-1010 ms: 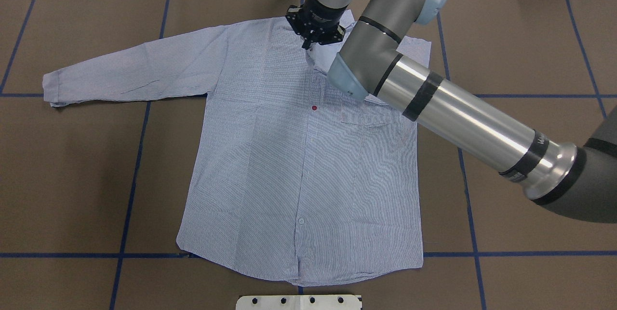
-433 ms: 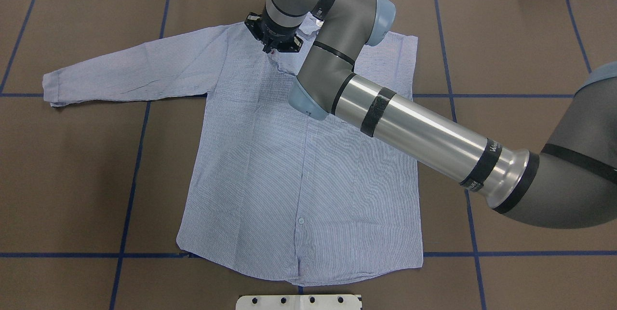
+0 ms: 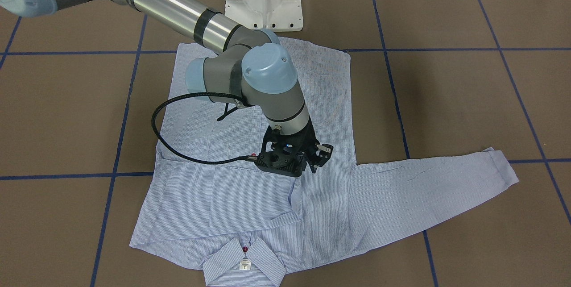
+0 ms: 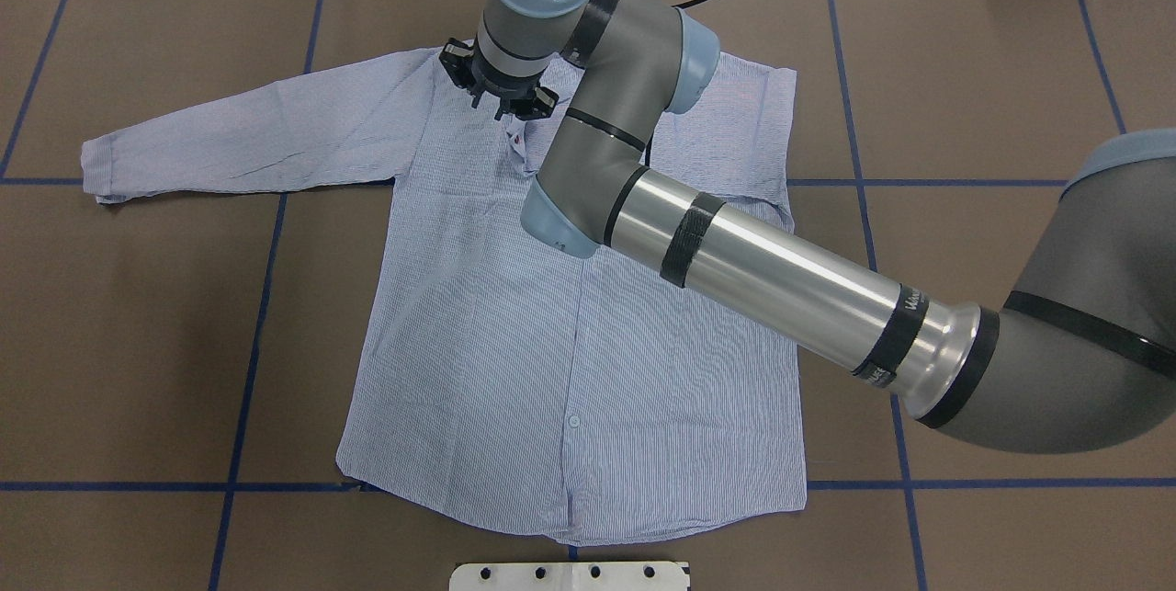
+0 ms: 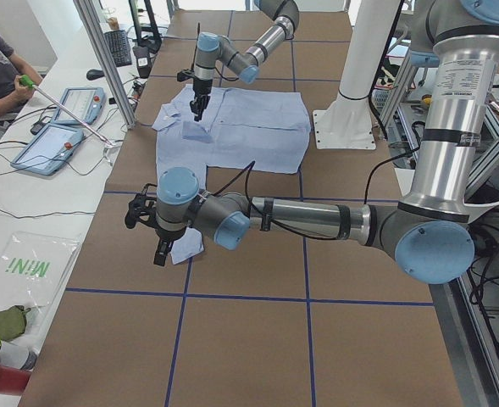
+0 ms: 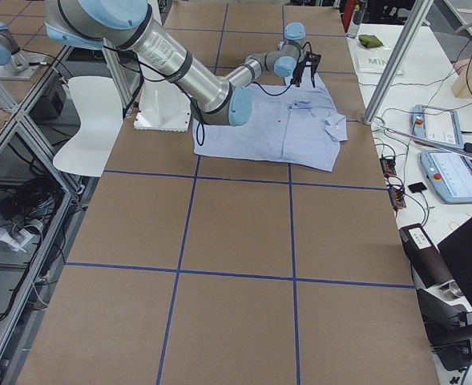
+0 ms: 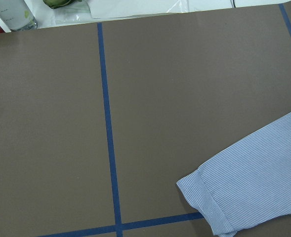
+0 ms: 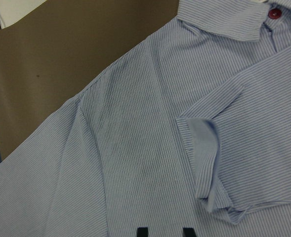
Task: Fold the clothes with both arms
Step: 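Carry the held cuff across the shirt and lay it near the collar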
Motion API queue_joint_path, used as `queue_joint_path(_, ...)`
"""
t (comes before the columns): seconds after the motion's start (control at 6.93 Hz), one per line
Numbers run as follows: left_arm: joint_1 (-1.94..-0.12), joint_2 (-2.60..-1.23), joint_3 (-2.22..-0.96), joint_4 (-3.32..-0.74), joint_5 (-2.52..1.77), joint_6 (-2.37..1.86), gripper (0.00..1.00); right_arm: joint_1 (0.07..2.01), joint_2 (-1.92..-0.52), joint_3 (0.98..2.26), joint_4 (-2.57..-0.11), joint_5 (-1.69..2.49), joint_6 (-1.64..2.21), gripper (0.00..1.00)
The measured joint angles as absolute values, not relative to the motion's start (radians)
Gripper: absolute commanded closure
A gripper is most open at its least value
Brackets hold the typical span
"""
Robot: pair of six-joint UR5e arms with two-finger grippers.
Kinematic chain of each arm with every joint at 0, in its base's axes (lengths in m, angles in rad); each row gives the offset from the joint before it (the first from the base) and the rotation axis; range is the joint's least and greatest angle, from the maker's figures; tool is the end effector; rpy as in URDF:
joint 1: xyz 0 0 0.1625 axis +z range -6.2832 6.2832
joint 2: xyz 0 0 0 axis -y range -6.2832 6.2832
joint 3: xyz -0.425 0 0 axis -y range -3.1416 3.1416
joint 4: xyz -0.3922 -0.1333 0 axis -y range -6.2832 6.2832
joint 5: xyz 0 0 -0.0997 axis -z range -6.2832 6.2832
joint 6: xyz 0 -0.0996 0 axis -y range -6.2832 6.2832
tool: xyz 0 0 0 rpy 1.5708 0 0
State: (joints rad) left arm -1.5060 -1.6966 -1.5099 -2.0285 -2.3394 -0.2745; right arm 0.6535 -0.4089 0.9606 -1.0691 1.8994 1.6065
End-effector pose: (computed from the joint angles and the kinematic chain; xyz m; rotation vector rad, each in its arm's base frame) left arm -0.0272 -0.5698 0.5710 0.3619 0.8222 0.0054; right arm -0.6175 -0.6003 0.0859 0.0341 -1.0934 0.4470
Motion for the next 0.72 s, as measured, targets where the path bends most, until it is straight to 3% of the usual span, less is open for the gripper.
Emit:
queue_joint_path(0.43, -1.44, -1.738, -1.379, -2.154, -2.339, -0.395, 0.0, 0.648, -0.377, 0.953, -1.071, 1.889, 1.64, 0.0)
queue_joint_path(0.72, -1.374, -1.753, -1.288, -2.326, -2.337, -0.619, 0.0, 0.73, -0.476, 1.049, -1.079, 1.978, 1.62, 0.0)
